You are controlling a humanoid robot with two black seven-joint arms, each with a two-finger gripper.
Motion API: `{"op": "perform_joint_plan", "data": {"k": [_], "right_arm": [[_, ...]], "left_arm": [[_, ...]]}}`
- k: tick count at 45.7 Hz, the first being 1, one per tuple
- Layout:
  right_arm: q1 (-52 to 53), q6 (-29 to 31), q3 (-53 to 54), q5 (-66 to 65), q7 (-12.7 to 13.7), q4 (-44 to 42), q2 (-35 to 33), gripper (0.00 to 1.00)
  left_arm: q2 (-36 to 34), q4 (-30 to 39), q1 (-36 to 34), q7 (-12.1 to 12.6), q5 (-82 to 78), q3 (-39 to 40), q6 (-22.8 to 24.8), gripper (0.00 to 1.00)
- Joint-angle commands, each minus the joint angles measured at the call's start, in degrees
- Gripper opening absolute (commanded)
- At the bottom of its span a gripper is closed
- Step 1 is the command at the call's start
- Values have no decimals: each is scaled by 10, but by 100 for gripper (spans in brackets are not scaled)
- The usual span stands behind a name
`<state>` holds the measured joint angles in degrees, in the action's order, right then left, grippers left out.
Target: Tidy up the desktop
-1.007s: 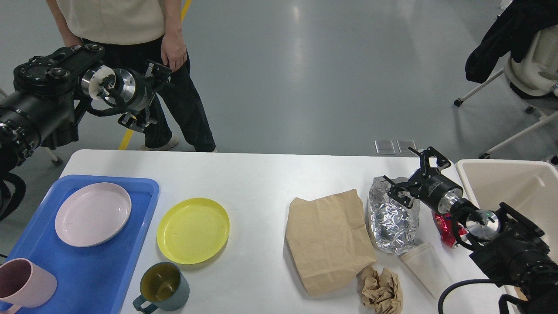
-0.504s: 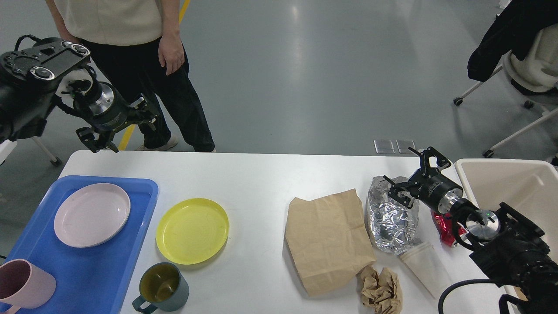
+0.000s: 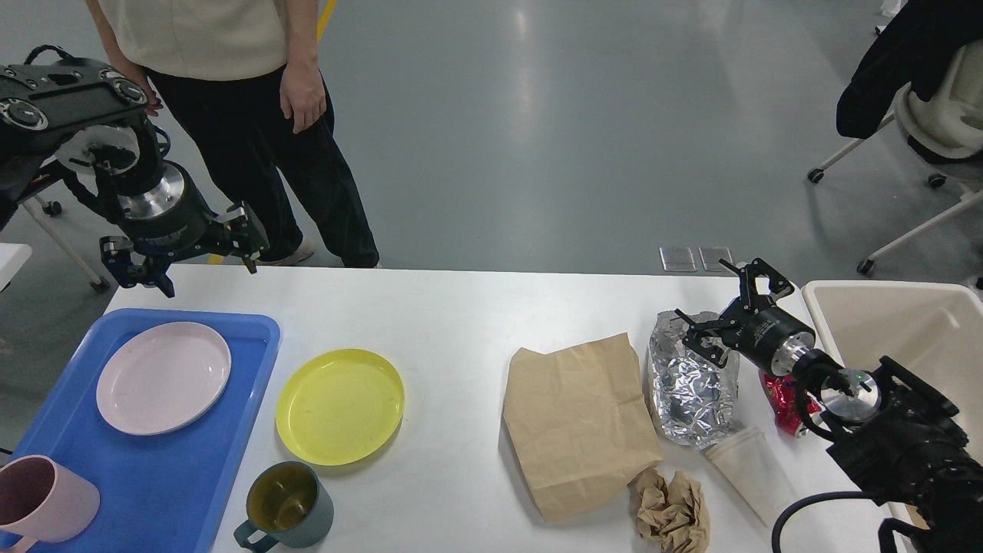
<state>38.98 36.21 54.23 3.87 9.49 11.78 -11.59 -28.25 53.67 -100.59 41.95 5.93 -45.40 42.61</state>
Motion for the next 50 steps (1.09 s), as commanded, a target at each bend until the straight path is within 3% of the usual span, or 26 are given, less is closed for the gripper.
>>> {"op": "perform_joint_plan", "data": {"k": [1, 8, 13, 18, 22, 33, 50], "right_arm": [[0, 0, 0, 0, 0, 0, -1, 100], [0, 0, 0, 0, 0, 0, 0, 100], [0, 0, 0, 0, 0, 0, 0, 100], [0, 0, 0, 0, 0, 0, 0, 100], [0, 0, 0, 0, 0, 0, 0, 100], [0, 0, 0, 0, 0, 0, -1, 100], [0, 0, 0, 0, 0, 0, 0, 100]], "left_arm": [[2, 94, -35, -24, 0, -39, 3, 97], [7, 166, -67, -32, -1, -57, 59, 97], [18, 172, -71, -33, -8, -54, 102, 97], [45, 172, -61, -33, -36, -47, 105, 97], [76, 170, -40, -38, -55, -46, 97, 97], [134, 164, 46, -51, -74, -29, -6, 95], [144, 157, 116, -52, -67, 5, -10, 96]]}}
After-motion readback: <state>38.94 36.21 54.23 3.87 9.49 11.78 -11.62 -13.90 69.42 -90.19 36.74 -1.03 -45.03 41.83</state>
